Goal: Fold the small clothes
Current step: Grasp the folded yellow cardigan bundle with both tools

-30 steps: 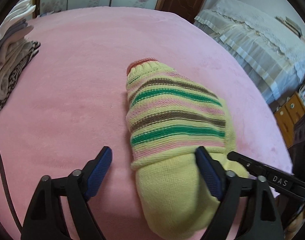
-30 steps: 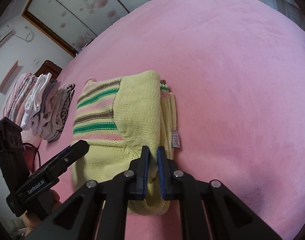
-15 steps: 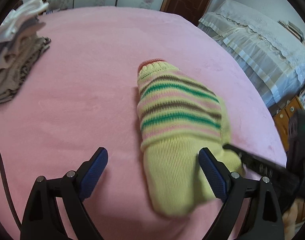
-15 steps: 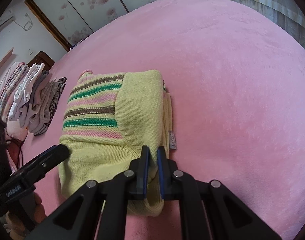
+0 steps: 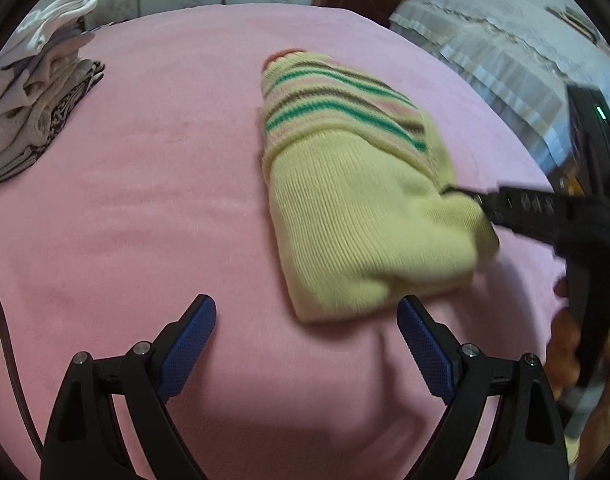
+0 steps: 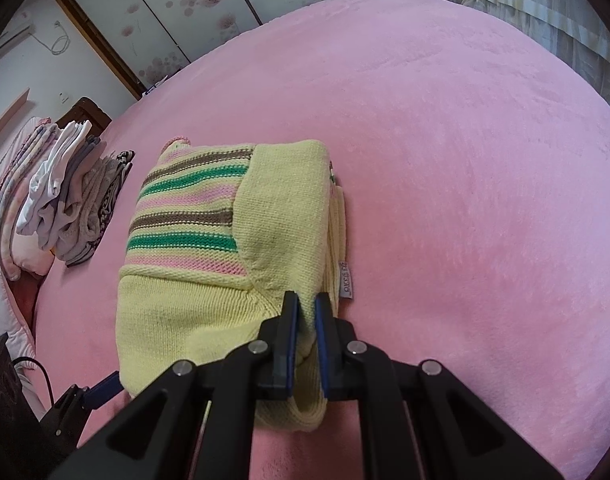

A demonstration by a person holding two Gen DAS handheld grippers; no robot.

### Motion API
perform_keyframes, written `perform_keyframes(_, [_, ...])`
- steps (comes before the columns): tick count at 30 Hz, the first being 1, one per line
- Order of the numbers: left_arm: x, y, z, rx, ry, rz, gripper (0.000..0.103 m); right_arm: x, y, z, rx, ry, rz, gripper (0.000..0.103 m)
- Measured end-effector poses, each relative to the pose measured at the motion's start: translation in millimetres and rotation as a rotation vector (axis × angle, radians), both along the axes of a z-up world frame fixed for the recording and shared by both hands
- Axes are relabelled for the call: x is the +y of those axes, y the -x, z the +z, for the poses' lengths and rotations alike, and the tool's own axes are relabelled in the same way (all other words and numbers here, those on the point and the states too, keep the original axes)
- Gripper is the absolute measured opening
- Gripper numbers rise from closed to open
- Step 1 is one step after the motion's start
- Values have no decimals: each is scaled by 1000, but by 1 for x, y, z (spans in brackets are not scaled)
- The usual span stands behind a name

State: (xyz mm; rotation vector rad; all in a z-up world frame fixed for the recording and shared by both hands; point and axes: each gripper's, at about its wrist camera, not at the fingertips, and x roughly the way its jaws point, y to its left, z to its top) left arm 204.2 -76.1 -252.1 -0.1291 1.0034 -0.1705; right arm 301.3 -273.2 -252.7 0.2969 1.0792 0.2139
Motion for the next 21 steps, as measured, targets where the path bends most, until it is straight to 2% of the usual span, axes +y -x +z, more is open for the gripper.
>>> perform_keyframes(1, [2, -4, 1, -4, 8, 21, 86, 0, 0, 0, -1, 2, 0, 8])
perform_keyframes(3, [10, -10, -1, 4, 37, 59, 84, 1, -1, -1, -1, 2, -2, 8])
perform_keyframes(7, [14, -13, -8, 16, -8, 82, 71, 4, -2, -2, -1, 5, 5, 8])
perform_keyframes(9, [18, -13, -10, 23, 3, 88, 68, 6, -2, -3, -5, 14, 11, 8])
perform_keyframes(11, [20, -15, -12, 31, 11, 87, 67, 6, -1, -4, -9, 23, 15, 8])
perform_keyframes(17, [11, -10, -13, -8, -79, 10, 65, 4, -2, -7, -10, 28, 19, 9])
perform_keyframes(19, [12, -7, -14, -6, -70, -4, 65, 2, -1, -10, -9, 34, 11, 18])
perform_keyframes(21, [14, -5, -14, -2, -46, -21, 65, -3, -1, -12, -2, 10, 3, 20])
